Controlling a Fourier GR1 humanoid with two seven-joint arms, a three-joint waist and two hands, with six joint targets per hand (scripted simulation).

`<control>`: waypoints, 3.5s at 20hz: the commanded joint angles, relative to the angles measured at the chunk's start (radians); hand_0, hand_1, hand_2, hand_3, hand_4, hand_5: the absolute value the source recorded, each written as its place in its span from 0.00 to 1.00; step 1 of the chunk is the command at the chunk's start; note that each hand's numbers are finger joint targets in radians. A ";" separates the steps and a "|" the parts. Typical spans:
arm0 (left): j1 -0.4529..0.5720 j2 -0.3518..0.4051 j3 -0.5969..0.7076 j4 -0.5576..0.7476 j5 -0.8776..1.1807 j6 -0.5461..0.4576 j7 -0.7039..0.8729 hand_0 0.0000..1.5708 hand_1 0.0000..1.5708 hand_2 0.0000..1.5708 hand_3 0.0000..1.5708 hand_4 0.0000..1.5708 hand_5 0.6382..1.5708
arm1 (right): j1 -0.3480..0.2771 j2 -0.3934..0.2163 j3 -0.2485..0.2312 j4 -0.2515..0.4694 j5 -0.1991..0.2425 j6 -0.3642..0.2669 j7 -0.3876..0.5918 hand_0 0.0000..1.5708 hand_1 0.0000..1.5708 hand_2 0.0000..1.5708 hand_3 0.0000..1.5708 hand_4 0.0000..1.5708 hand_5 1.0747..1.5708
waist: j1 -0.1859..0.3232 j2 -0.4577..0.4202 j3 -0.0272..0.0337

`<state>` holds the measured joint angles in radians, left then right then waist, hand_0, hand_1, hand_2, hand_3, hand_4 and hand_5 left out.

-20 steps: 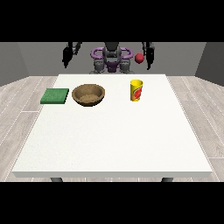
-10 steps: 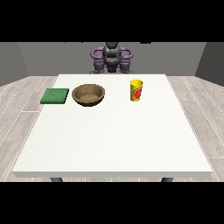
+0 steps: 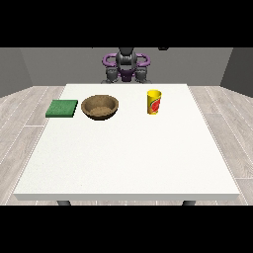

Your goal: Pick the cup and pour the ball into the bowl, then pick the bowl and place it on the pad

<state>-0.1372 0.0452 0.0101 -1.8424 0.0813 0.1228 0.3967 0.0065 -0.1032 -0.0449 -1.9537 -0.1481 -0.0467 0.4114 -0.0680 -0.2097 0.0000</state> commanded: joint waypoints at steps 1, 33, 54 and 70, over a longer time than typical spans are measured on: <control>-0.070 -0.021 0.011 0.054 -0.041 0.025 -0.140 0.00 0.00 0.00 0.00 0.39 0.98 | -0.032 0.030 0.017 0.020 0.029 0.008 -0.135 0.00 0.00 0.00 0.00 0.47 0.95 | -0.010 0.165 0.0001; -0.345 0.118 0.250 1.076 -0.031 -0.109 -1.000 0.00 0.00 0.00 0.00 0.16 0.86 | -0.148 -0.094 -0.168 0.228 -0.139 0.220 -0.377 0.00 0.00 0.00 0.00 0.43 0.98 | -0.113 0.458 -0.0008; -0.513 0.092 -0.015 1.145 -0.441 0.349 -0.717 0.83 0.83 1.00 1.00 0.89 0.91 | -0.191 -0.280 -0.346 0.532 -0.284 0.369 -0.328 0.00 0.00 0.00 0.18 0.41 0.99 | -0.078 0.246 0.0045; -0.771 -0.043 -0.453 1.352 -1.115 0.411 -0.032 0.87 0.87 1.00 1.00 0.94 0.96 | -0.211 -0.302 -0.357 0.744 -0.270 0.436 -0.384 0.00 0.00 0.00 0.00 0.44 0.97 | -0.072 0.178 0.0016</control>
<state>-0.8373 0.0375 -0.3669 -0.5167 -0.9284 0.5756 0.2159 -0.1816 -0.3944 -0.4002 -1.2532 -0.4152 0.3737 0.0298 -0.1362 -0.0352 0.0031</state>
